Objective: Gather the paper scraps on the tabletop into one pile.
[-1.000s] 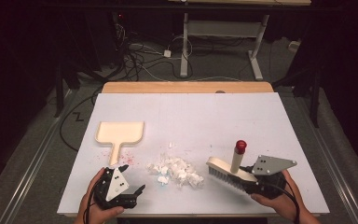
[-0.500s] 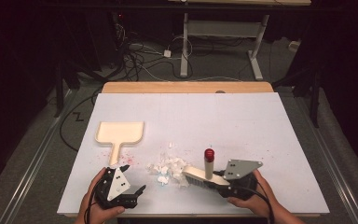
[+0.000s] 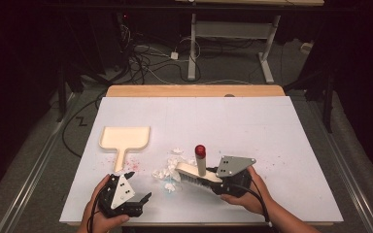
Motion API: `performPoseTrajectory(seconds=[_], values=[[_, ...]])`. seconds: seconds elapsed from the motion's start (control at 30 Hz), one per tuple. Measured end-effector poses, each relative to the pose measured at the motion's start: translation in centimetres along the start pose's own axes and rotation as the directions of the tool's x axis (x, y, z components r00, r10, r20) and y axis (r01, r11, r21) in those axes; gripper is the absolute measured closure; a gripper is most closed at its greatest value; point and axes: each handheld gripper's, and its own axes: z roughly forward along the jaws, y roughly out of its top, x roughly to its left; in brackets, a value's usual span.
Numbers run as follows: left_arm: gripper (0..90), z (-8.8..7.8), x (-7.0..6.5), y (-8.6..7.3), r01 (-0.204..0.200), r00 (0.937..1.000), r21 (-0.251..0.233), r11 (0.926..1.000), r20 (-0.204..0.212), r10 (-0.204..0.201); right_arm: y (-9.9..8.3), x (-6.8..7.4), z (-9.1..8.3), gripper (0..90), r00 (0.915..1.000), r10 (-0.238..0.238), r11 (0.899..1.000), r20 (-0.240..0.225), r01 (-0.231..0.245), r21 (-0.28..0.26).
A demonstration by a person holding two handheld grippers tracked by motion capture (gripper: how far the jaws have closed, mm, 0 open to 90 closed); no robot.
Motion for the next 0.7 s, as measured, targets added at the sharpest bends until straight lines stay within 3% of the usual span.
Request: performPoseTrajectory(seconds=[0.23, 0.33, 0.4, 0.43, 0.47, 0.5, 0.57, 0.7], values=[[16.2, -0.1, 0.0, 0.0, 0.002, 1.0000, -0.005, 1.0000, -0.004, -0.002, -0.1, -0.2, -2.8, 67.7, 0.9996, 0.027, 0.998, 0.005, -0.027, -0.056], [16.2, -0.1, 0.0, 0.1, 0.001, 1.0000, -0.008, 1.0000, -0.006, -0.001, 0.2, -0.4, -4.2, 67.8, 0.9986, 0.044, 0.995, 0.027, -0.042, -0.093], [16.2, -0.1, 0.0, 0.1, 0.001, 1.0000, -0.008, 1.0000, -0.007, -0.001, 0.3, -0.7, -4.8, 67.7, 0.9958, 0.059, 0.993, 0.070, -0.052, -0.105], [16.2, -0.1, 0.0, 0.1, 0.002, 1.0000, -0.007, 1.0000, -0.007, -0.002, 0.3, -0.8, -4.9, 67.7, 0.9931, 0.063, 0.994, 0.099, -0.053, -0.096], [16.2, -0.1, 0.0, 0.0, 0.002, 1.0000, -0.007, 1.0000, -0.007, -0.002, 0.1, -1.0, -4.8, 67.8, 0.9853, 0.074, 0.995, 0.154, -0.064, -0.071], [16.2, -0.1, 0.0, 0.0, 0.001, 1.0000, -0.007, 1.0000, -0.007, -0.001, 0.1, -1.0, -4.8, 67.8, 0.9853, 0.074, 0.995, 0.154, -0.064, -0.071], [16.2, -0.2, 0.0, 0.0, 0.001, 1.0000, -0.007, 1.0000, -0.007, -0.001, -0.3, -1.3, -4.3, 67.8, 0.9776, 0.085, 0.996, 0.193, -0.080, -0.034], [16.2, -0.1, 0.0, 0.0, 0.001, 1.0000, -0.003, 1.0000, -0.004, -0.001, -1.4, -1.6, -2.5, 67.8, 0.9569, 0.089, 0.994, 0.277, -0.104, 0.041]])
